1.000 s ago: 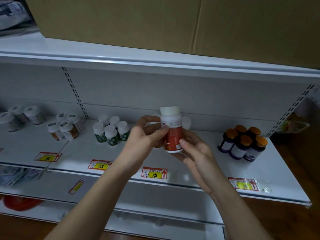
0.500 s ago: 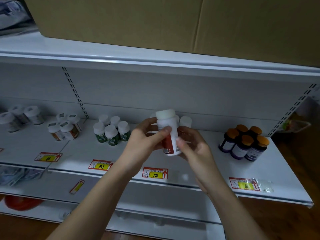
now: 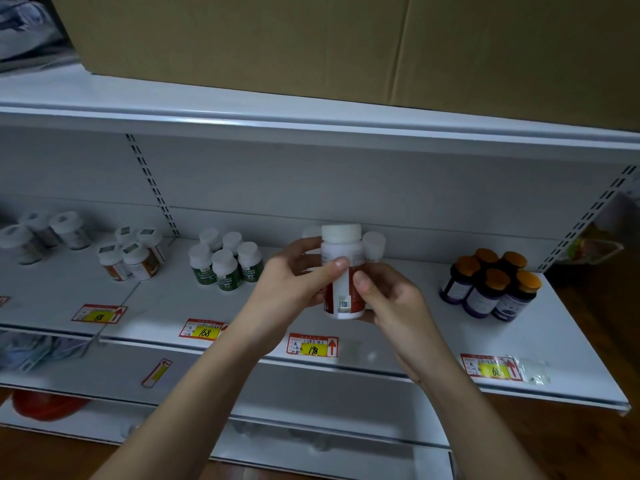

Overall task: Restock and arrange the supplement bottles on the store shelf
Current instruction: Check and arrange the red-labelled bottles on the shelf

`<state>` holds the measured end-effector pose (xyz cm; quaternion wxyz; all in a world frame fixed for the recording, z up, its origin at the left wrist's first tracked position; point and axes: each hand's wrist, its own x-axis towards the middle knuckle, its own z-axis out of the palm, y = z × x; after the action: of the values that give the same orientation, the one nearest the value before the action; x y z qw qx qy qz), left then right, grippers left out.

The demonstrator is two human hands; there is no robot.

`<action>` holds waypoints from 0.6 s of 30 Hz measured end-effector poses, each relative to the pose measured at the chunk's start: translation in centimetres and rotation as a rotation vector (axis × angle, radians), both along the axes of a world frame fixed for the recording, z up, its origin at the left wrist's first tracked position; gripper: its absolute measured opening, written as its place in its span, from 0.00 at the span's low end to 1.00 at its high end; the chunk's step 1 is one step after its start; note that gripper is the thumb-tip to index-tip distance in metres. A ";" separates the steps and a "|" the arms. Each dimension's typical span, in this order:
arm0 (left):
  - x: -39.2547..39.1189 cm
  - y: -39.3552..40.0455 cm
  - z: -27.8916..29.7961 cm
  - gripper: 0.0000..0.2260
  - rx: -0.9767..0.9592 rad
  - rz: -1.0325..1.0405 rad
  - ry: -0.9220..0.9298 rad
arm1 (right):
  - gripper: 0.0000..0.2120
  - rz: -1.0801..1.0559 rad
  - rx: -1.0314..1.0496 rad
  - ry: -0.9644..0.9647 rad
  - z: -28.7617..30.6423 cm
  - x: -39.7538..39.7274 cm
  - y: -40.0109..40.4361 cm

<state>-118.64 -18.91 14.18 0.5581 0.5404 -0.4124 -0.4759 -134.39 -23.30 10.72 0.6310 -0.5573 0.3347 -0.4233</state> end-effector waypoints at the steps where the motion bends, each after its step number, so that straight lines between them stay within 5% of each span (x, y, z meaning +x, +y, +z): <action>1: 0.0 0.0 0.0 0.23 -0.010 0.001 -0.001 | 0.19 -0.001 -0.007 0.001 0.0 0.0 0.0; 11: 1.5 0.4 0.8 0.26 -0.245 -0.187 -0.042 | 0.17 0.037 -0.218 0.020 1.2 -0.9 -0.3; 18: 1.9 0.8 2.1 0.25 -0.380 -0.261 -0.066 | 0.22 0.055 -0.291 -0.146 3.1 -1.1 0.1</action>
<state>-116.73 -18.14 16.30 0.5697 0.3828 -0.5790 -0.4401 -135.48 -23.24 13.85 0.5776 -0.6196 0.2077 -0.4892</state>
